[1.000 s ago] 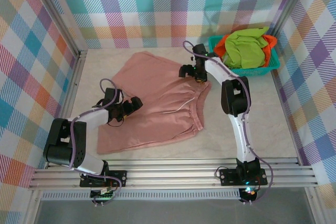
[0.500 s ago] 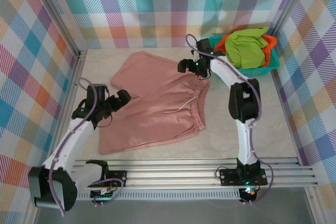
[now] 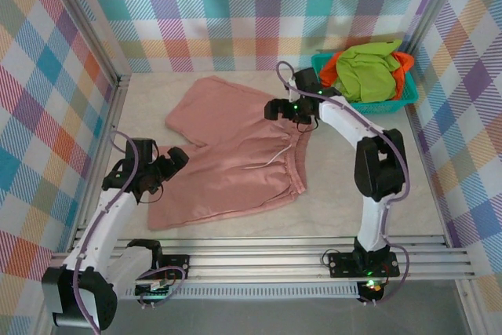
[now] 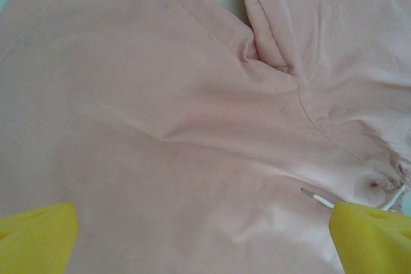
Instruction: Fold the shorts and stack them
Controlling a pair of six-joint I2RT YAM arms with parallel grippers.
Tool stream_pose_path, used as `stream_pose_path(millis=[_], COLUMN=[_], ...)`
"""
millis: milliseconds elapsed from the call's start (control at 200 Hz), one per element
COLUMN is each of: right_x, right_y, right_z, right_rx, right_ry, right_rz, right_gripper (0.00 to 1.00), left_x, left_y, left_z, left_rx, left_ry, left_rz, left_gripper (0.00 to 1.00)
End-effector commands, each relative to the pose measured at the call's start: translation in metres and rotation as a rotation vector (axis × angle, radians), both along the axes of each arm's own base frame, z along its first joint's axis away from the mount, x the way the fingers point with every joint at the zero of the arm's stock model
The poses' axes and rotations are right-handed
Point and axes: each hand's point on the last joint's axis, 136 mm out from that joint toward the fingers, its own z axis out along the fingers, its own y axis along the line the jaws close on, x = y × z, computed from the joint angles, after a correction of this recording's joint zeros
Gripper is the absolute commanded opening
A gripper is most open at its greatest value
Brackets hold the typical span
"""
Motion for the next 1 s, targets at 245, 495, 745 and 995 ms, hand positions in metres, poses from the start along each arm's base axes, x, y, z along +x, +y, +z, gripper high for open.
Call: stream_pose_path(millis=[245, 495, 745, 995], right_x=[0.037, 0.058, 0.068, 0.08], right_y=[0.002, 0.01, 0.015, 0.012], right_z=[-0.039, -0.041, -0.046, -0.054], right_rx=[-0.087, -0.072, -0.07, -0.088], right_ry=[0.03, 0.03, 0.024, 0.028], right_rz=[0.007, -0.003, 0.009, -0.004], right_gripper=[1.0, 0.99, 0.99, 0.99], left_x=[0.117, 0.187, 0.233, 0.244], left_y=[0.037, 0.052, 0.063, 0.071], left_z=[0.012, -0.031, -0.056, -0.092], left_rx=[0.02, 0.02, 0.034, 0.037], left_ry=[-0.056, 0.005, 0.028, 0.126], left_rz=[0.045, 0.036, 0.021, 0.028], left_gripper=[0.92, 0.72, 0.63, 0.39])
